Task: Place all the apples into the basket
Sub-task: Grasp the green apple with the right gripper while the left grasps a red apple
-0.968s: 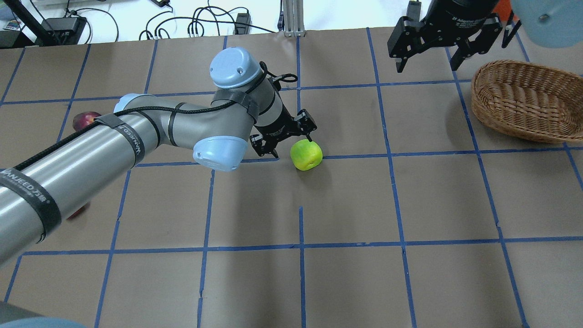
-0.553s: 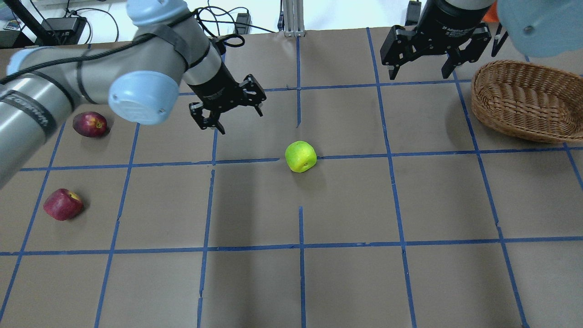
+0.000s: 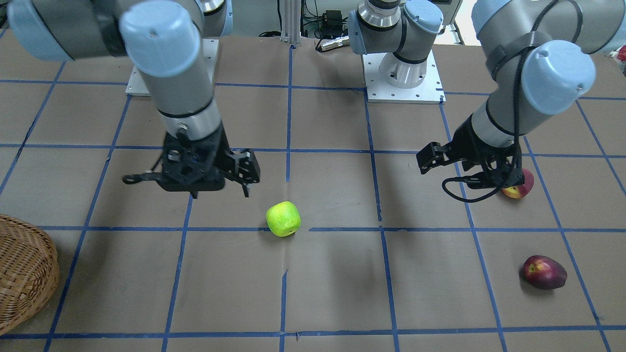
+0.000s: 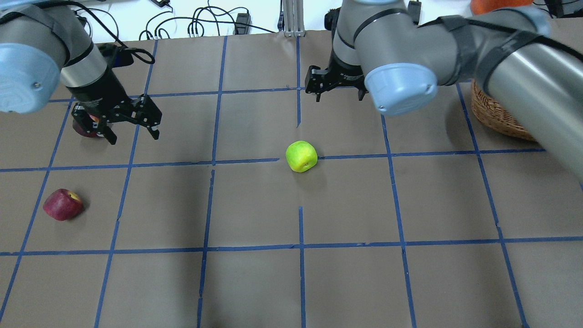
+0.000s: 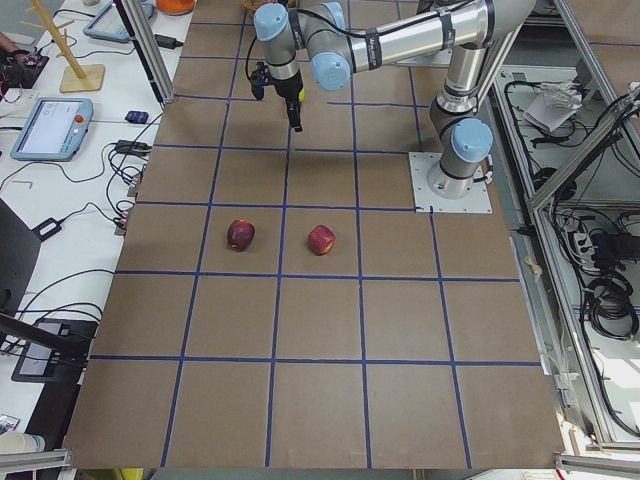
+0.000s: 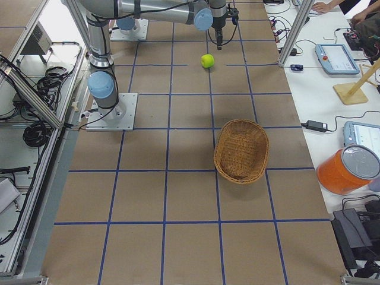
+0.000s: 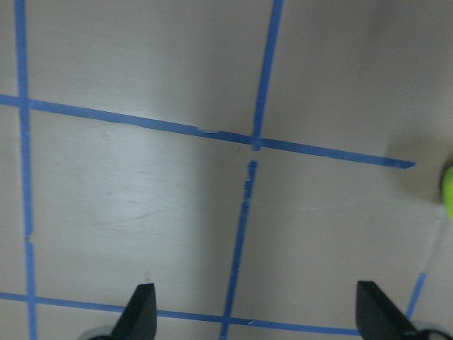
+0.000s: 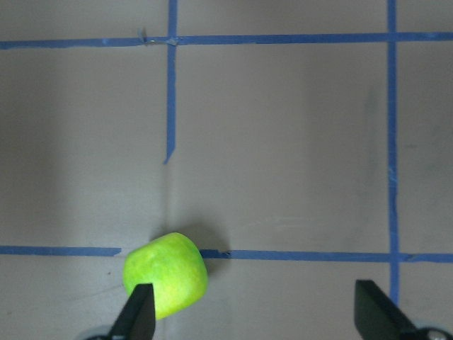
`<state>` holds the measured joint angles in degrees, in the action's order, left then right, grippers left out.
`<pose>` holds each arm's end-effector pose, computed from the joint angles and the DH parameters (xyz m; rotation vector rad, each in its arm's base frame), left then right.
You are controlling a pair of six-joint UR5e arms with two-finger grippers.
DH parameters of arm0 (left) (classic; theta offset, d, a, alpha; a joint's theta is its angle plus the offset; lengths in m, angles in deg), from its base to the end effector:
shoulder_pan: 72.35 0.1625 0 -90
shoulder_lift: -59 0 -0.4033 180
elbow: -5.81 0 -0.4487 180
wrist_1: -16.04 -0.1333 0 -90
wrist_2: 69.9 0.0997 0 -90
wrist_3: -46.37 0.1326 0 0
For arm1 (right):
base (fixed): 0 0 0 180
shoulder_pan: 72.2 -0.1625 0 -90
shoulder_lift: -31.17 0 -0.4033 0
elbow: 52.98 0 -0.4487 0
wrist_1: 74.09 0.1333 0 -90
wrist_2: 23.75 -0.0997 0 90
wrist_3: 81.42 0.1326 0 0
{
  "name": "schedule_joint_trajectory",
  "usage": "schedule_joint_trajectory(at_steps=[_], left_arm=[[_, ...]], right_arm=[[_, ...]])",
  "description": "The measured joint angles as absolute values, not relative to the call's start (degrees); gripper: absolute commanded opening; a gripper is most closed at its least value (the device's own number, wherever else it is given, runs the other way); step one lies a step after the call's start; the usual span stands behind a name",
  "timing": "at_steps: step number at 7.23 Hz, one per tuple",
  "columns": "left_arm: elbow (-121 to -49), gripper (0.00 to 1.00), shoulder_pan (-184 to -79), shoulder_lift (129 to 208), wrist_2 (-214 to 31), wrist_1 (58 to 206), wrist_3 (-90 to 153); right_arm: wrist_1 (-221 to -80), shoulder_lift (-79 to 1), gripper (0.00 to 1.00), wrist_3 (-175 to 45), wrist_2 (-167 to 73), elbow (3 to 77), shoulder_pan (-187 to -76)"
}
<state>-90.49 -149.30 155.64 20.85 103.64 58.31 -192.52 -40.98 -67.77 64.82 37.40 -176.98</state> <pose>-0.0022 -0.5730 0.3140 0.0282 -3.1015 -0.2837 0.3034 -0.6143 0.2932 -0.0336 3.0630 -0.2556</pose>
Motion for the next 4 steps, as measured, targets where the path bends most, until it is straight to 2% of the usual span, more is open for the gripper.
schedule_joint_trajectory(at_steps=[4], left_arm=[[-95.6, 1.0, -136.0, 154.9, 27.6, 98.2, 87.6]], right_arm=[[-204.4, -28.3, 1.0, -68.2, 65.2, 38.1, -183.2]])
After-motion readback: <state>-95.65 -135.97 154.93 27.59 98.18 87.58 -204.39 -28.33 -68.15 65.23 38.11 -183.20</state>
